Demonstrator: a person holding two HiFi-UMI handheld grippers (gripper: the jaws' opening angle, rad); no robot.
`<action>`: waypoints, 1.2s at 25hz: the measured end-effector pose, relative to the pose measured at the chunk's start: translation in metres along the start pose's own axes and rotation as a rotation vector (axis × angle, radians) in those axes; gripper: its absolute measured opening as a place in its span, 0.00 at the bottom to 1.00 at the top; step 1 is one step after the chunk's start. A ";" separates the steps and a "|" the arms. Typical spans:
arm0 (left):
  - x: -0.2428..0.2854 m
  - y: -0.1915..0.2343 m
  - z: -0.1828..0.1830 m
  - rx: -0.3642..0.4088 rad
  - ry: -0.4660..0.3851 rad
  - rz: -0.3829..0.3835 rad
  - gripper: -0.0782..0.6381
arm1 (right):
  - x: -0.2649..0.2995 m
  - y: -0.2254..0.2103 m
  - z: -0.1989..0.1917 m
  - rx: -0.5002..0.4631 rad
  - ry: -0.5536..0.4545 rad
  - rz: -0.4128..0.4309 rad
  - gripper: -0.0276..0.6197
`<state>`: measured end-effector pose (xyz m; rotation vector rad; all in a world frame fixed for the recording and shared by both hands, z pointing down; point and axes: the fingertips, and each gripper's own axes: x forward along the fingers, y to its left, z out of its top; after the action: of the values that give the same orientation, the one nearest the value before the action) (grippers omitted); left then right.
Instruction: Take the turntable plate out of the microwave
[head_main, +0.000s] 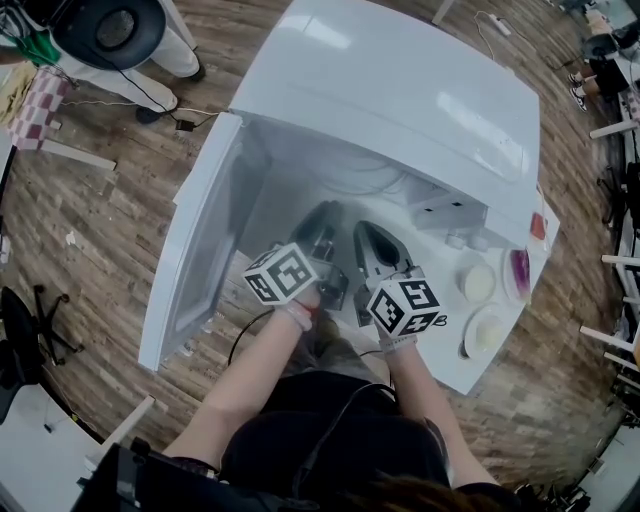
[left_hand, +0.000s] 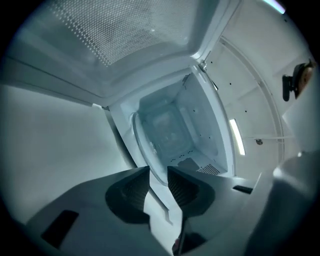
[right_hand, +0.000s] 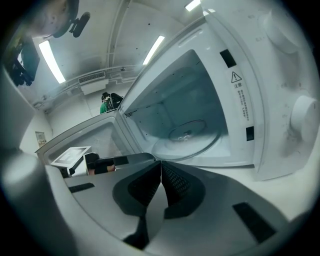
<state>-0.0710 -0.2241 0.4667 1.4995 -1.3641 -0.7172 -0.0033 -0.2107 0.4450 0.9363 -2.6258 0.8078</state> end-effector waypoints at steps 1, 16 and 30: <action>0.002 0.002 0.000 -0.024 -0.002 -0.002 0.25 | 0.000 -0.001 -0.001 0.004 0.000 -0.004 0.07; 0.031 0.026 0.018 -0.287 -0.056 -0.035 0.28 | 0.006 -0.019 -0.010 0.066 0.005 -0.060 0.07; 0.048 0.028 0.016 -0.331 -0.031 -0.048 0.21 | 0.016 -0.031 -0.009 0.045 0.020 -0.091 0.07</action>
<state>-0.0862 -0.2719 0.4941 1.2642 -1.1685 -0.9499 0.0050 -0.2340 0.4713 1.0458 -2.5374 0.8528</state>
